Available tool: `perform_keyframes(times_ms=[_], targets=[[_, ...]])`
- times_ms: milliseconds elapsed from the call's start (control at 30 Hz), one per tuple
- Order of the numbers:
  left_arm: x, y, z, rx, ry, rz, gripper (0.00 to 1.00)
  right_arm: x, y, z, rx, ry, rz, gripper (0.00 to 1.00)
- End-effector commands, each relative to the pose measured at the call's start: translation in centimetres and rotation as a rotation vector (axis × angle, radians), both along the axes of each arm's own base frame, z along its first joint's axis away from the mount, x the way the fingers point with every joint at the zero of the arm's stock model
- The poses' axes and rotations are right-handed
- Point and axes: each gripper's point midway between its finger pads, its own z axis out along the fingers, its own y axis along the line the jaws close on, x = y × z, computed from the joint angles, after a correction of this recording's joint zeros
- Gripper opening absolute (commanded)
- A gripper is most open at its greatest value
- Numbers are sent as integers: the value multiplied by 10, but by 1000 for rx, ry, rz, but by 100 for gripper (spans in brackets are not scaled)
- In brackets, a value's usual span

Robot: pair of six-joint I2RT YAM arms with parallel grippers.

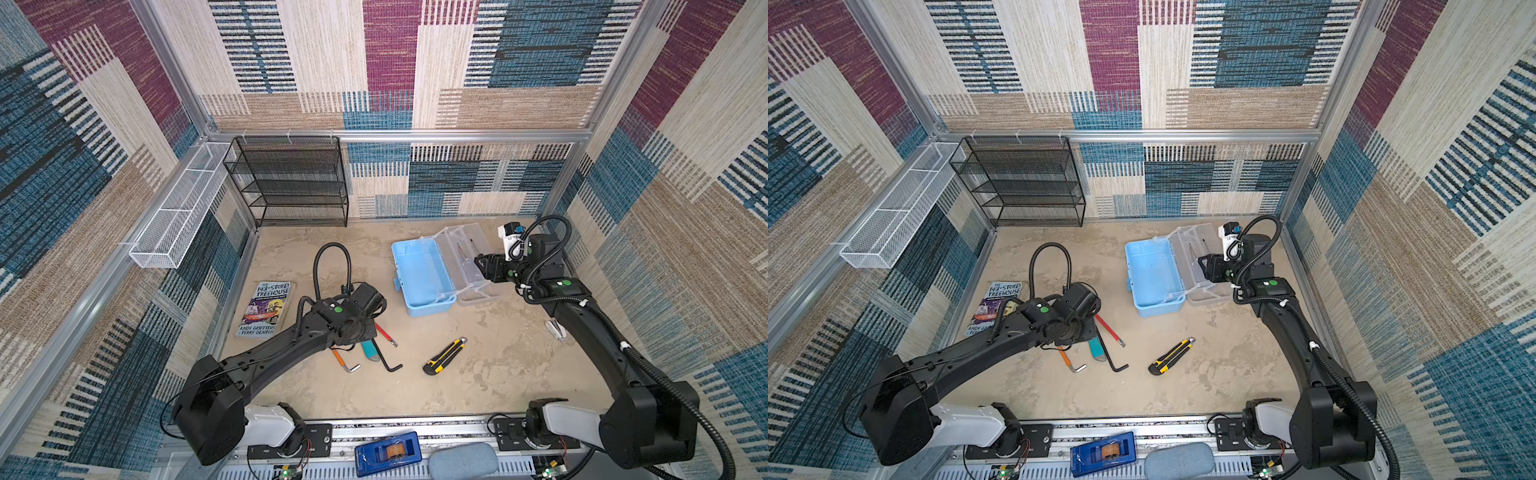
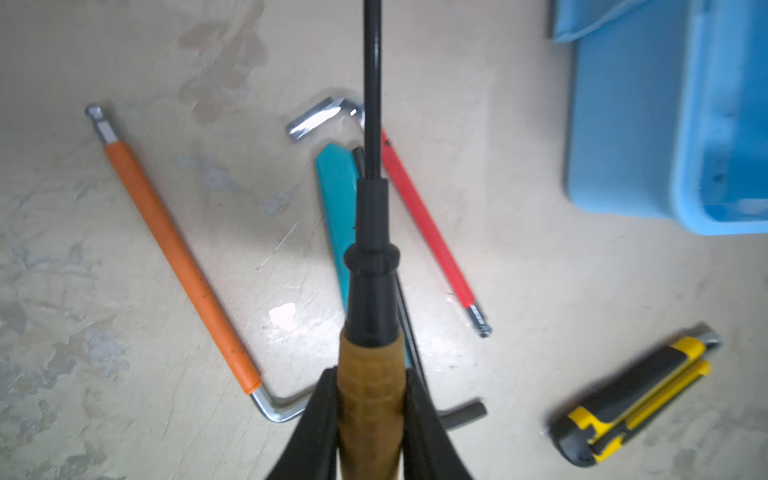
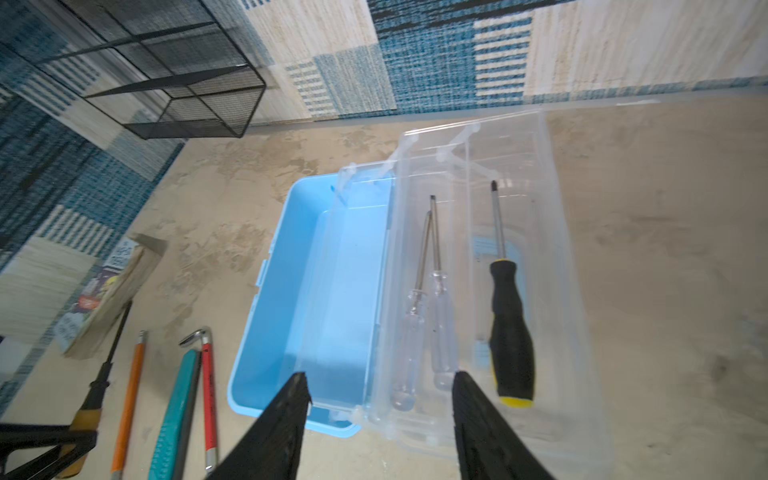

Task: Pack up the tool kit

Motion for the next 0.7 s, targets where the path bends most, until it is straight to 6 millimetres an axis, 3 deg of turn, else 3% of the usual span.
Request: perform_keyframes(times_ms=[0,167,300,667], targets=[[16,-23,24,23,-79,-138,4,-7,28,22,194,-22,90,56],[30,-86,55,-60,-178,-330,5,-24,66,22,299,-5,157,56],[30,-125,65,-141,-227,-429,5,-33,90,11,337,55,202,56],[22,-174,69,-218,-282,-532,4,-45,108,0,401,112,239,53]])
